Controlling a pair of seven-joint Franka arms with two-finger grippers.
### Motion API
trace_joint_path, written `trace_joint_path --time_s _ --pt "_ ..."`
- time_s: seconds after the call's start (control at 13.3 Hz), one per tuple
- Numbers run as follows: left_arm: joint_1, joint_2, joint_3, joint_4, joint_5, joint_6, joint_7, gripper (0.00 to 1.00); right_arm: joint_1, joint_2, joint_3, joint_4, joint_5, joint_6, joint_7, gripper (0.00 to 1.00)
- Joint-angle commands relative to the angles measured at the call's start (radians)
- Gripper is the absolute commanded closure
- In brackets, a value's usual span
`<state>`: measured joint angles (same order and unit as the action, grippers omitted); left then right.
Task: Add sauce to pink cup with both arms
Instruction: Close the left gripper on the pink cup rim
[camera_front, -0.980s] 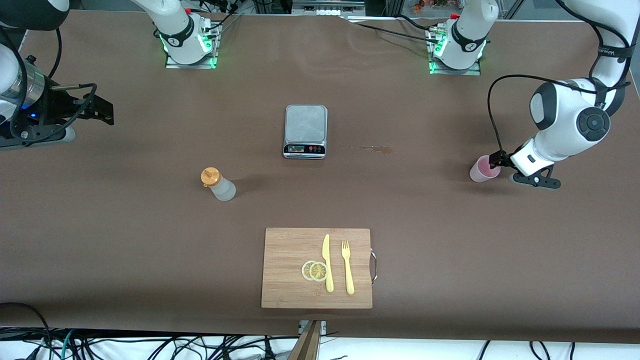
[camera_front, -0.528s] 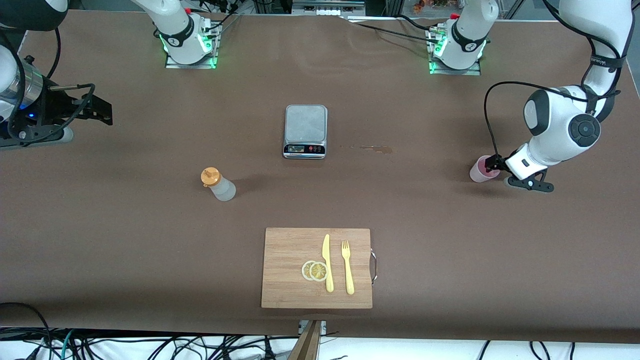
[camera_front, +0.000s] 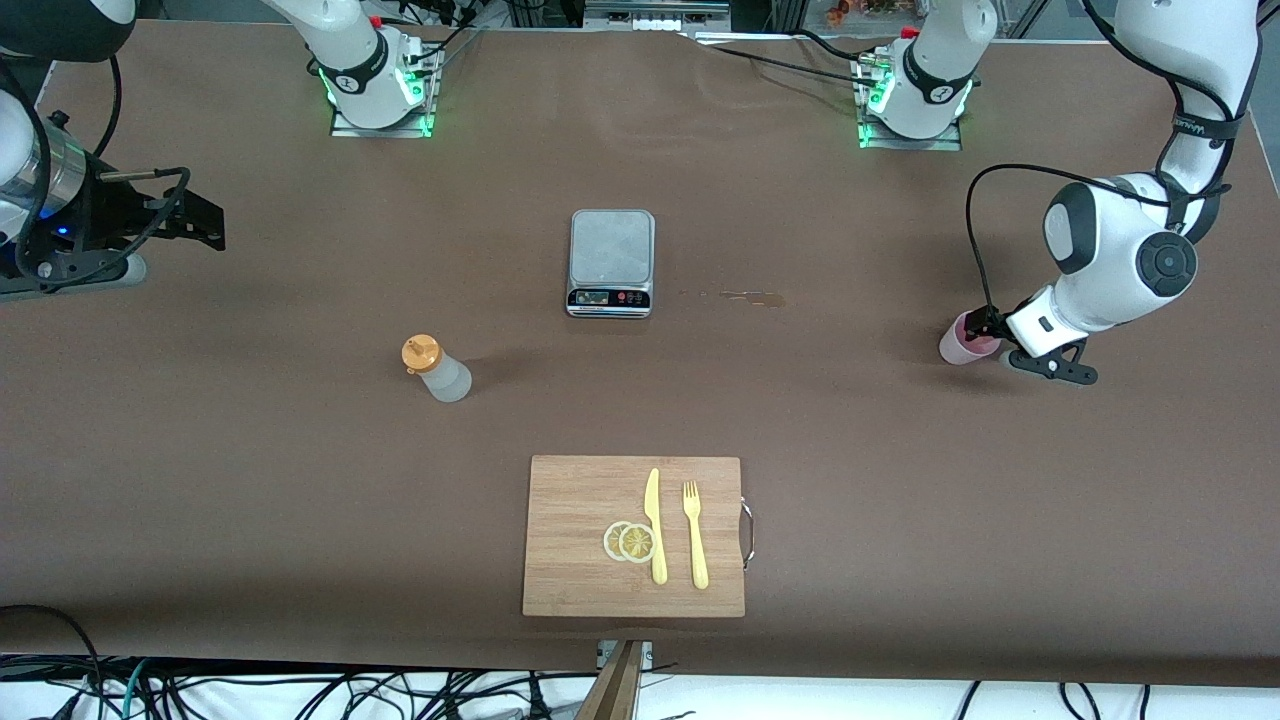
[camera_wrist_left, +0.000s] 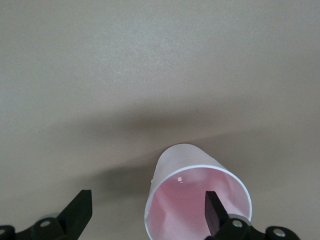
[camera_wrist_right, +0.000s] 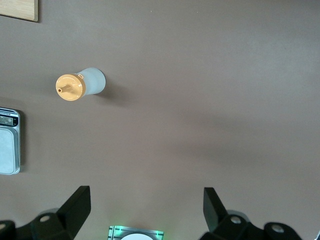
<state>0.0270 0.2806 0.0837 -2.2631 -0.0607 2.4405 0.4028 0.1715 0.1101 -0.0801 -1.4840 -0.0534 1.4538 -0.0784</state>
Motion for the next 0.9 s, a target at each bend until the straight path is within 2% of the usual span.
trace_joint_path --time_s 0.0,0.53,0.68,0.83 --pt "0.017 -0.015 -0.002 -0.016 -0.027 0.008 0.062 0.01 -0.003 -0.012 0.003 0.001 0.0 -0.006 0.012 0.0" --pt "0.022 -0.003 -0.002 -0.03 -0.1 0.011 0.06 0.01 -0.007 -0.007 -0.003 0.001 0.0 -0.001 0.011 0.0" --pt "0.021 -0.003 -0.002 -0.03 -0.1 0.011 0.057 0.12 -0.009 -0.007 -0.003 -0.001 -0.002 -0.001 0.011 0.0" --pt "0.019 -0.003 -0.002 -0.029 -0.1 0.005 0.041 0.34 -0.009 -0.006 -0.012 -0.001 0.0 0.002 0.011 0.0"
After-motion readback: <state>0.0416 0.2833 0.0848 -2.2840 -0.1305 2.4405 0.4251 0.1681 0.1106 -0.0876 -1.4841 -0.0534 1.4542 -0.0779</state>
